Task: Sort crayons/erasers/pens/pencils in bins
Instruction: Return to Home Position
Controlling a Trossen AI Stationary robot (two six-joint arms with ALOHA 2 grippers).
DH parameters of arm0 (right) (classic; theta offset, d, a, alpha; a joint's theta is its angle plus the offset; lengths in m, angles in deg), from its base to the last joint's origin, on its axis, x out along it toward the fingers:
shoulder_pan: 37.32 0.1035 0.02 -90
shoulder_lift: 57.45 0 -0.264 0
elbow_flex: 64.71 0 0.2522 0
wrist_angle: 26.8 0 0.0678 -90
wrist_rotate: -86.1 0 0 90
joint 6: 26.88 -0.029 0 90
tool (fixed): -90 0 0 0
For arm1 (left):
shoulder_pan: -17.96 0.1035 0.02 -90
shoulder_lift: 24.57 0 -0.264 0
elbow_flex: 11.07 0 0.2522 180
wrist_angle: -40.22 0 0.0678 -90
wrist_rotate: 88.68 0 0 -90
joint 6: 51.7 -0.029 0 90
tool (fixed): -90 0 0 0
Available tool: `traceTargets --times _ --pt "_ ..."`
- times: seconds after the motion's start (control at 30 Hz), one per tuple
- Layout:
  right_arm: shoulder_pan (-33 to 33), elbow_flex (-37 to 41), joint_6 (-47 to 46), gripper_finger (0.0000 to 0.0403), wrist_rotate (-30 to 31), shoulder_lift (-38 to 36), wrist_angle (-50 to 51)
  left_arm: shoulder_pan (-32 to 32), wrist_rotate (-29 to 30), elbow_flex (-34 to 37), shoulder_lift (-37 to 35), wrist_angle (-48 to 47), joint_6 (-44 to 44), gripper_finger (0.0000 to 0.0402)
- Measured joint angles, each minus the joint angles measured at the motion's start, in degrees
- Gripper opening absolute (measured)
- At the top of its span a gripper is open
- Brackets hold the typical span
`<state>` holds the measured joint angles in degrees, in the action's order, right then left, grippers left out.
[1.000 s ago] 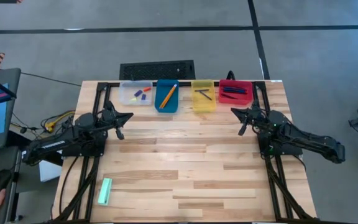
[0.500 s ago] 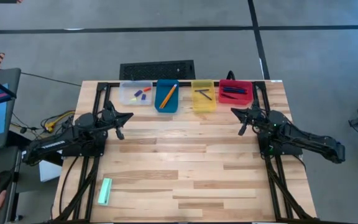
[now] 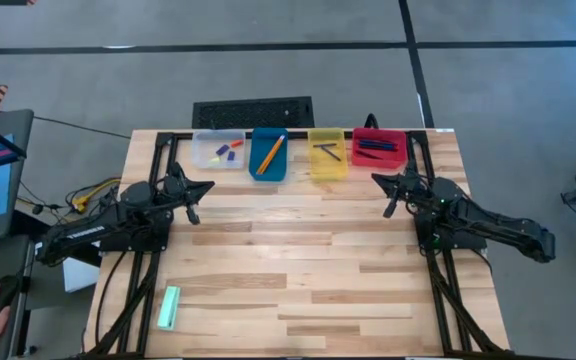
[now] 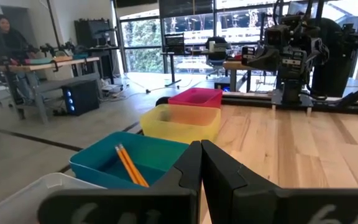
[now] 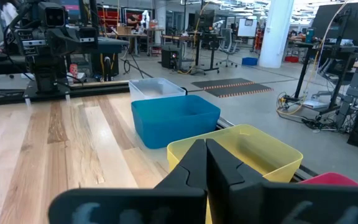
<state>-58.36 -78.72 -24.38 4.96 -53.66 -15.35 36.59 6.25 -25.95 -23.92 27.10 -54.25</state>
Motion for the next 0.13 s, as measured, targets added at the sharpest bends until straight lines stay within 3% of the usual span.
traceTargets --times 0.13 --pt "-0.01 0.00 0.00 0.0018 0.00 0.02 0.01 0.00 0.00 0.00 0.02 0.00 0.48 0.0000"
